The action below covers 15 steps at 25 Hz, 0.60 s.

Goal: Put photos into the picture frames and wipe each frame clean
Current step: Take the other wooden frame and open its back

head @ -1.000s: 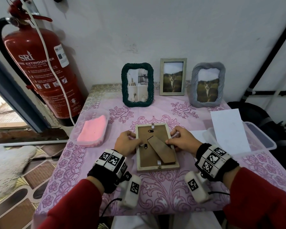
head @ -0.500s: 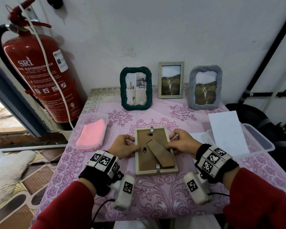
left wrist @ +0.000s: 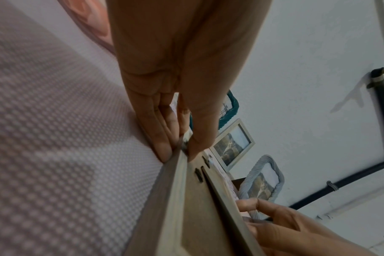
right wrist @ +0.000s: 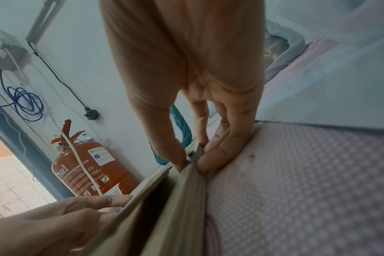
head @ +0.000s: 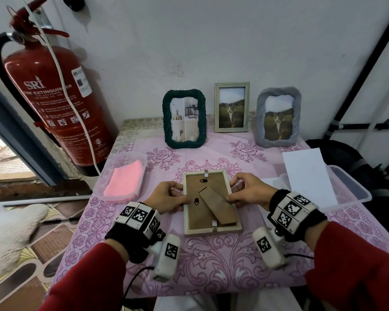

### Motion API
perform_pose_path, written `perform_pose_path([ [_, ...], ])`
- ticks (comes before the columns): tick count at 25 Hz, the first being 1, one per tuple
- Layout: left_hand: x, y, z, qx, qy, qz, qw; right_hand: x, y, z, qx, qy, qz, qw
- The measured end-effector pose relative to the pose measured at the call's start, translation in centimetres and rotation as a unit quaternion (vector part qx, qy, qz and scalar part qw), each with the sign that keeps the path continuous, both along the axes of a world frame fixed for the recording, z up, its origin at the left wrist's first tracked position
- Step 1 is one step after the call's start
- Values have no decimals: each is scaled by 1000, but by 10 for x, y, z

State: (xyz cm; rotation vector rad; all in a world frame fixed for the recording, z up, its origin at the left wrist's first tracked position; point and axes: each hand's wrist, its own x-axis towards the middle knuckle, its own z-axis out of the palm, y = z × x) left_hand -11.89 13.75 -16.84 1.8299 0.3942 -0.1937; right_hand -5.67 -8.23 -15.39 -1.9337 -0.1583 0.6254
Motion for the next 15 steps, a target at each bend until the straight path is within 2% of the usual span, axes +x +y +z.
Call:
perform_pose_path([
  [6, -4, -1, 3, 8, 3, -21, 1000, 1, -3, 2, -14, 14, 13, 1000],
  [8, -8, -3, 5, 31, -7, -33, 999, 4, -2, 7, -74, -8, 37, 997],
  [9, -10, -4, 5, 78, -32, -37, 996, 7, -1, 9, -121, -56, 45, 990],
  [11, -16, -7, 8, 229, -123, -61, 964, 16, 5, 14, -176, -174, 48, 968],
  [12, -20, -10, 11, 267, -172, -95, 943, 19, 9, 16, -179, -220, 50, 958],
  [13, -24, -13, 14, 275, -207, -147, 927, 22, 15, 19, -173, -255, 55, 950],
  [15, -29, -19, 17, 265, -221, -269, 899, 29, 26, 23, -170, -281, 79, 941],
])
